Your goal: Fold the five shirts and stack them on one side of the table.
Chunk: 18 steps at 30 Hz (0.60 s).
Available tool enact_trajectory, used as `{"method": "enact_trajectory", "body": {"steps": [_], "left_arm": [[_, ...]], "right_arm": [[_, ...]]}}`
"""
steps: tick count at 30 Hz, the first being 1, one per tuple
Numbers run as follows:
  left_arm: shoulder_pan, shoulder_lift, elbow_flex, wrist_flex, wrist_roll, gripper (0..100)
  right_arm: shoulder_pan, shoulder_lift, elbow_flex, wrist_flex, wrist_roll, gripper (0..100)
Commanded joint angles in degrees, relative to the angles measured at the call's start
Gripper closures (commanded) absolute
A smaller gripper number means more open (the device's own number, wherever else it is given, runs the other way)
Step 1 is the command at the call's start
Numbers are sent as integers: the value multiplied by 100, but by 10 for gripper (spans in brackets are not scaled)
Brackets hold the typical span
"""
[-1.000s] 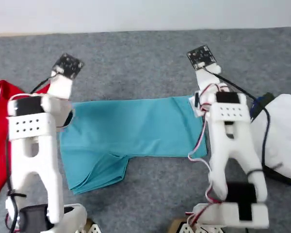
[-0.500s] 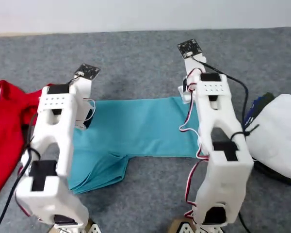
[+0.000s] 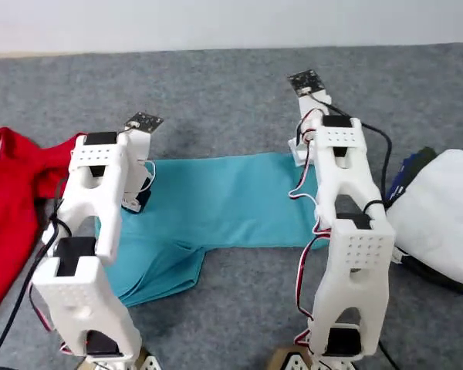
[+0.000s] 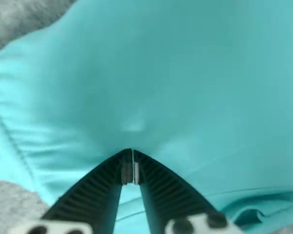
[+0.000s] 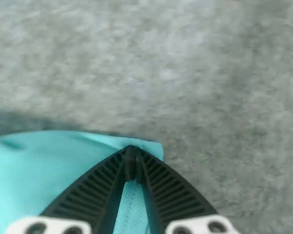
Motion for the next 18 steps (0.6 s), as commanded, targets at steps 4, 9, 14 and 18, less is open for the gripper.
{"method": "enact_trajectory", "body": {"steps": [4, 9, 14, 18], "left_arm": [[0, -44, -189, 53, 18, 994], [9, -123, -207, 62, 18, 994], [0, -659, -207, 70, 44, 994], [18, -1415, -198, 70, 53, 994]], "right_arm": [[549, -22, -475, 31, -9, 988], [488, -365, -475, 31, -9, 988], [189, -989, -475, 136, -18, 988], [-75, -1499, -466, 321, -53, 988]]}}
